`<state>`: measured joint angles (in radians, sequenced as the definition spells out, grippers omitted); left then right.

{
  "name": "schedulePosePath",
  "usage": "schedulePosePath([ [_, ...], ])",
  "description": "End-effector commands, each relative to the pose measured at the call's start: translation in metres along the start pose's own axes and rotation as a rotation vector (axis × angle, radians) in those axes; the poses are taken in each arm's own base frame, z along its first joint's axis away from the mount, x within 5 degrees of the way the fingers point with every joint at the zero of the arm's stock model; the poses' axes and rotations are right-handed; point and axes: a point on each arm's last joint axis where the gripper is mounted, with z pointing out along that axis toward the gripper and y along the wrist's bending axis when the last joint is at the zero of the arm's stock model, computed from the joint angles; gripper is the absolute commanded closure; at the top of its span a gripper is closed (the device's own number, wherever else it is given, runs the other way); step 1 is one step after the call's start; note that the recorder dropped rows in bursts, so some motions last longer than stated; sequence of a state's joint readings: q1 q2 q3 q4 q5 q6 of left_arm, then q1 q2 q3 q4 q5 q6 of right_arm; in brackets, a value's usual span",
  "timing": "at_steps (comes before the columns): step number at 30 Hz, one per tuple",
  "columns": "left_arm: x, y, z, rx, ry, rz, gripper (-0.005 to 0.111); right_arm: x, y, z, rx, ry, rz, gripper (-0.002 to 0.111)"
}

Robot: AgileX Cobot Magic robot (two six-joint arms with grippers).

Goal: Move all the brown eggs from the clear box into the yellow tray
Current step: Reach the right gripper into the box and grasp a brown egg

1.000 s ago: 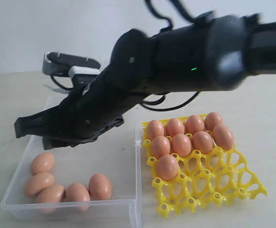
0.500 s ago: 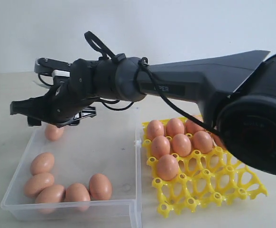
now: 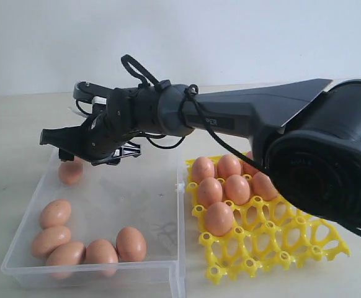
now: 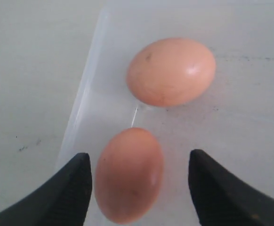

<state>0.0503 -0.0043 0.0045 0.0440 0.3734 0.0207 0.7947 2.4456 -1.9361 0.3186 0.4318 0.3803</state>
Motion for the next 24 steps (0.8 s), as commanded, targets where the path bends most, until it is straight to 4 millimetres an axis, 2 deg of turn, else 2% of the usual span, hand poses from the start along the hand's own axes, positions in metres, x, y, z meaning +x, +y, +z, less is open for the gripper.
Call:
schedulePosePath([
  [1,-0.002,0.000,0.000,-0.003,-0.005,0.004,0.107,-0.006,0.006,0.003,-0.026,-0.018,-0.009,0.050],
  [10,-0.002,0.000,0.000,-0.003,-0.005,0.004,0.107,-0.002,0.009,0.016,-0.029,0.036,0.000,0.050],
  [24,-0.002,0.000,0.000,-0.003,-0.005,0.004,0.107,-0.004,0.009,0.015,-0.033,0.023,-0.021,0.050],
])
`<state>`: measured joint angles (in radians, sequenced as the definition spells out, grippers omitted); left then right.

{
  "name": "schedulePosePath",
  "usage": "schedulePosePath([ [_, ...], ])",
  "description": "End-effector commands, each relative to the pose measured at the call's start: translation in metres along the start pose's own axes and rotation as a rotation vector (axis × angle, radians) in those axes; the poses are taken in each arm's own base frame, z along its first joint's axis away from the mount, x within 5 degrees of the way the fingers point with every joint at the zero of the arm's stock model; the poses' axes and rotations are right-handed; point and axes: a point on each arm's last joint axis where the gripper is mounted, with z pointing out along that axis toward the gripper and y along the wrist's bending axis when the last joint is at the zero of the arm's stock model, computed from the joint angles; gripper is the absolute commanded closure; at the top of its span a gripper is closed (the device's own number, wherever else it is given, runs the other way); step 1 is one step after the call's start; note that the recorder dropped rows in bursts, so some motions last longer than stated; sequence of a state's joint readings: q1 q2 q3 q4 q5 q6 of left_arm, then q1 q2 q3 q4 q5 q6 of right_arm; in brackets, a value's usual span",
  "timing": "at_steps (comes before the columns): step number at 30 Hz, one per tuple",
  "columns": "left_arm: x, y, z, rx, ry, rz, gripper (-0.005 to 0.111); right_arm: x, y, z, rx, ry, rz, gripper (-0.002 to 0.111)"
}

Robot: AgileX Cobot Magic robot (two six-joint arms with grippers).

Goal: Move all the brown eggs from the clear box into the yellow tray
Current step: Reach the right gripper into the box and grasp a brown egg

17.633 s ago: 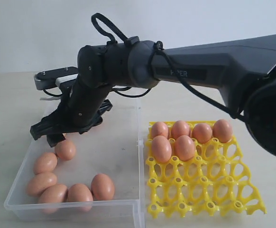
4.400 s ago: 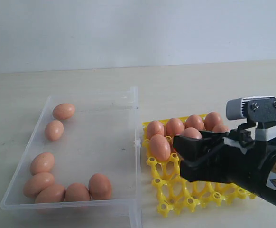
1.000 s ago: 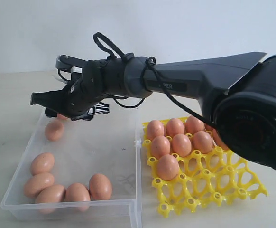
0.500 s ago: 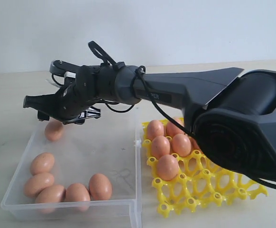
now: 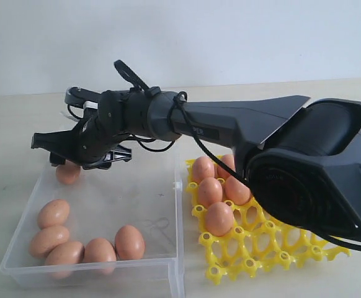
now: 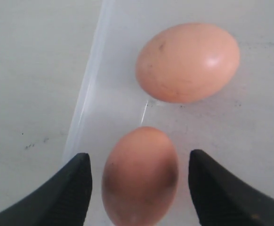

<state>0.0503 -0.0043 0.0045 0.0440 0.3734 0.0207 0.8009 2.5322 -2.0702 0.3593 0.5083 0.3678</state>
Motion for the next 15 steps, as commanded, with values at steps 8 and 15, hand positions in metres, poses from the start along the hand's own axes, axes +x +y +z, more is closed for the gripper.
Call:
schedulePosePath([
  [8,-0.002,0.000,0.000,-0.003,-0.005,0.004,0.107,0.007,-0.004,0.006,0.016,0.050,-0.047,0.053],
  [15,-0.002,0.000,0.000,-0.003,-0.005,0.002,0.107,0.002,0.000,0.002,0.003,0.019,-0.099,0.108],
])
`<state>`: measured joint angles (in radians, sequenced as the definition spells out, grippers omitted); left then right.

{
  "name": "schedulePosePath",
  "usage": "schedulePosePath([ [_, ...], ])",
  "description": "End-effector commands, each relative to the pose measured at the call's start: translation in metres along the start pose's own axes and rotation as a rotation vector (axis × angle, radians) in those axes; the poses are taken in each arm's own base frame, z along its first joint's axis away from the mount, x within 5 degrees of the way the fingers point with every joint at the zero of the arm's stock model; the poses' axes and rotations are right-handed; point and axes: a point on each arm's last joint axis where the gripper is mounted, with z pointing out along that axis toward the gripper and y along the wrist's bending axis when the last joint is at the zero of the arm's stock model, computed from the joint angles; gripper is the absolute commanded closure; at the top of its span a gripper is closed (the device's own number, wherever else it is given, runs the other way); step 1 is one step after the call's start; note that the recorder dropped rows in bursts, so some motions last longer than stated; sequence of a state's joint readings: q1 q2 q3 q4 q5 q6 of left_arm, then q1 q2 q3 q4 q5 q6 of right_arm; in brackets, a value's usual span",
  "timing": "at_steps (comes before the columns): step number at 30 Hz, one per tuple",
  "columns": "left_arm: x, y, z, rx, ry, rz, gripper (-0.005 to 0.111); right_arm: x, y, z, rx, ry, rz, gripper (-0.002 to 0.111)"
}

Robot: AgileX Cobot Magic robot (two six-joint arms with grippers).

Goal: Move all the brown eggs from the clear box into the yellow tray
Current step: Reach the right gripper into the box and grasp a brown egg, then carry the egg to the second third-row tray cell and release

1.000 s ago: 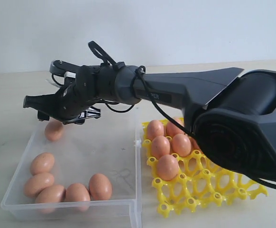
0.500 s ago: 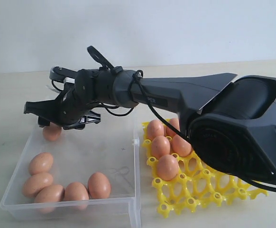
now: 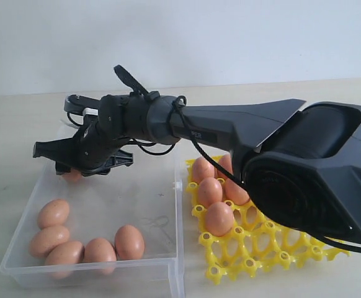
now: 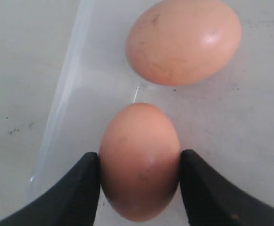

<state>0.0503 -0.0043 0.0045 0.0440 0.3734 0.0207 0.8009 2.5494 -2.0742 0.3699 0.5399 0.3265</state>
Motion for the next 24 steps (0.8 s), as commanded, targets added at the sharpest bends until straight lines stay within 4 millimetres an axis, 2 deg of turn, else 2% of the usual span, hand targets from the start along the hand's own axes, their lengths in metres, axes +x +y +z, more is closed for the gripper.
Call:
schedulePosePath([
  [1,-0.002,0.000,0.000,-0.003,-0.005,0.002,0.107,-0.005,0.006,-0.007,-0.011,-0.027,-0.092,0.108],
  [7,-0.002,0.000,0.000,-0.003,-0.005,0.002,0.107,-0.023,0.015,-0.048,-0.012,-0.069,-0.184,0.108],
  [12,-0.002,0.000,0.000,-0.003,-0.005,0.002,0.107,-0.007,-0.003,-0.083,0.043,-0.091,-0.275,0.108],
  [15,-0.002,0.000,0.000,-0.003,-0.005,0.002,0.107,0.012,-0.015,-0.119,0.043,-0.229,-0.278,0.108],
  [19,-0.002,0.000,0.000,-0.003,-0.005,0.002,0.107,0.062,-0.051,-0.174,0.094,-0.405,-0.292,0.108],
  [21,-0.002,0.000,0.000,-0.003,-0.005,0.002,0.107,0.080,-0.065,-0.197,0.127,-0.499,-0.336,0.108],
  [22,-0.002,0.000,0.000,-0.003,-0.005,0.002,0.107,0.096,-0.076,-0.212,0.151,-0.526,-0.350,0.108],
  [24,-0.002,0.000,0.000,-0.003,-0.005,0.005,0.107,0.116,-0.090,-0.231,0.183,-0.572,-0.394,0.108],
])
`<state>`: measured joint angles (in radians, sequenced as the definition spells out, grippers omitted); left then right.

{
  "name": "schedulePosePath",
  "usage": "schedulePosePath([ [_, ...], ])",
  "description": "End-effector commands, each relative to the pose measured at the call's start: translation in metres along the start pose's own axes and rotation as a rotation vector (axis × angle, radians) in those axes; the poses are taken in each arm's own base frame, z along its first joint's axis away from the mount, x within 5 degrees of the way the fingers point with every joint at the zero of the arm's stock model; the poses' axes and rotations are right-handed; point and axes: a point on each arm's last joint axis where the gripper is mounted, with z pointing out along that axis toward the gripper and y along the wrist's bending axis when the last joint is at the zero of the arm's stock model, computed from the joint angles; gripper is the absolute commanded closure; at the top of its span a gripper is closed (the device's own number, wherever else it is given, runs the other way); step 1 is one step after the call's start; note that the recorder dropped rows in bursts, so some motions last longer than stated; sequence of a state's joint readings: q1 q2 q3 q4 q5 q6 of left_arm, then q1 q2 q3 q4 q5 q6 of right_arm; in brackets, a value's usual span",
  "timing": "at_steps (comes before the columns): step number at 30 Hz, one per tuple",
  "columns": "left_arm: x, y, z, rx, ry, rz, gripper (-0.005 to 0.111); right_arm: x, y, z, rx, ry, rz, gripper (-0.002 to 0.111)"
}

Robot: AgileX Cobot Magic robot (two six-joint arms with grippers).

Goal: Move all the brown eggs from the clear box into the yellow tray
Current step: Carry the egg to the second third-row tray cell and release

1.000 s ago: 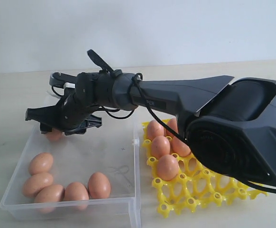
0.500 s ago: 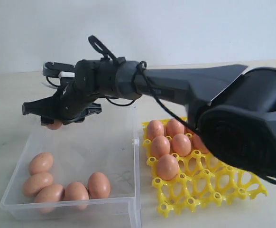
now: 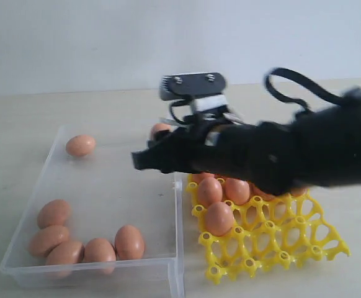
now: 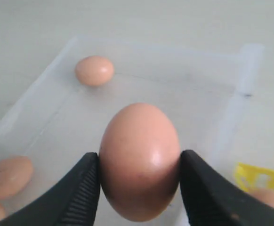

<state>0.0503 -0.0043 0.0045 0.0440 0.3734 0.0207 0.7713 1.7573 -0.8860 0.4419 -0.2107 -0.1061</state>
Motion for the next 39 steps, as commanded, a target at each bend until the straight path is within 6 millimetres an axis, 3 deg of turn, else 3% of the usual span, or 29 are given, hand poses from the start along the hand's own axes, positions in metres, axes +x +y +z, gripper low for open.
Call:
schedulePosePath([
  [1,-0.002,0.000,0.000,-0.003,-0.005,0.005,0.107,0.029,-0.029,-0.071,0.081,-0.173,-0.115,0.108],
  [7,-0.002,0.000,0.000,-0.003,-0.005,0.005,0.107,0.075,-0.056,-0.122,0.158,-0.175,-0.212,0.108],
  [10,-0.002,0.000,0.000,-0.003,-0.005,0.005,0.107,0.089,-0.064,-0.133,0.186,-0.174,-0.216,0.108],
  [15,-0.002,0.000,0.000,-0.003,-0.005,0.005,0.107,0.096,-0.069,-0.138,0.208,-0.204,-0.194,0.108],
  [21,-0.002,0.000,0.000,-0.003,-0.005,0.005,0.107,0.100,-0.069,-0.128,0.196,-0.193,-0.168,0.108],
  [31,-0.002,0.000,0.000,-0.003,-0.005,0.003,0.107,0.105,-0.064,-0.084,0.185,-0.111,-0.170,0.108],
  [39,-0.002,0.000,0.000,-0.003,-0.005,0.003,0.107,0.112,-0.065,-0.075,0.192,-0.078,-0.143,0.108],
])
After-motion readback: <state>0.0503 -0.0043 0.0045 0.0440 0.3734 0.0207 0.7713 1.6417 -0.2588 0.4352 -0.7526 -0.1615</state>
